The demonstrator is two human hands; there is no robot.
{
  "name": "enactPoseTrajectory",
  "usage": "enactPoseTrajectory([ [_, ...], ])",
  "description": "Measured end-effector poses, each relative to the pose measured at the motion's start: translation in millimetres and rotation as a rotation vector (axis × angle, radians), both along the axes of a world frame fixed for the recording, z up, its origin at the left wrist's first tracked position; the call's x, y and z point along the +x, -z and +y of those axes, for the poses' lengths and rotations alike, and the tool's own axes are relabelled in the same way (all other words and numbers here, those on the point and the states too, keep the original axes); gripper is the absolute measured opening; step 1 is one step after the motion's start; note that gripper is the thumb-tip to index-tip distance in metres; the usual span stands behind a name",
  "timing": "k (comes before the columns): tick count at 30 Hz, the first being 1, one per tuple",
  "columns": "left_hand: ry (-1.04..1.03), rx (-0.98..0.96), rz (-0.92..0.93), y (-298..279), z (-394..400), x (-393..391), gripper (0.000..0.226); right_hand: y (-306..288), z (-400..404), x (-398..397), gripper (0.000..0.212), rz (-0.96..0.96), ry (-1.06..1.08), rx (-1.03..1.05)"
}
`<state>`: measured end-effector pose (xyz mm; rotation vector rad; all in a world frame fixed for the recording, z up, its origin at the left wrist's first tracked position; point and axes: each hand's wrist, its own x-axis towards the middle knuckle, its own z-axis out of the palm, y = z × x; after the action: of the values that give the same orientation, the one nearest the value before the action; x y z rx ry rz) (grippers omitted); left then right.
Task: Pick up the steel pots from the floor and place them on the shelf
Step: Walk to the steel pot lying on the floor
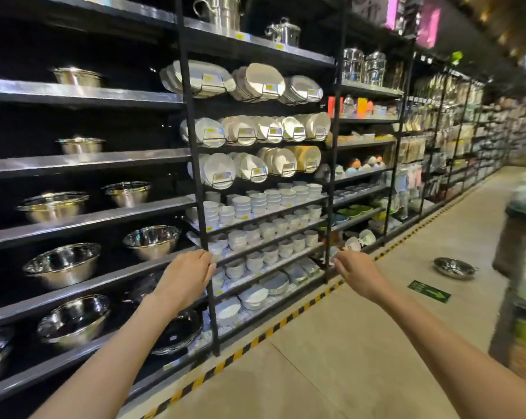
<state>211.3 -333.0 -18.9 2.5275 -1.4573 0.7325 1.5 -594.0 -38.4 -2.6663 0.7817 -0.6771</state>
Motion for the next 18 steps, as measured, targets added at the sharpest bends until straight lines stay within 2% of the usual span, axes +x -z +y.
enactPoseTrajectory([
  [6, 0.232, 0.024, 0.130, 35.5, -164.6, 70.6, 0.024, 33.6, -105.9, -9.7, 0.026, 0.067, 0.262, 0.013],
  [11, 0.396, 0.111, 0.168, 56.7, -308.7, 124.0, 0.027, 54.9, -190.3, -11.7, 0.023, 0.094, 0.499, 0.047],
  [18, 0.536, 0.167, 0.251, 33.7, -483.4, 162.4, 0.024, 54.1, -290.3, 15.1, 0.025, 0.067, 0.723, 0.081],
])
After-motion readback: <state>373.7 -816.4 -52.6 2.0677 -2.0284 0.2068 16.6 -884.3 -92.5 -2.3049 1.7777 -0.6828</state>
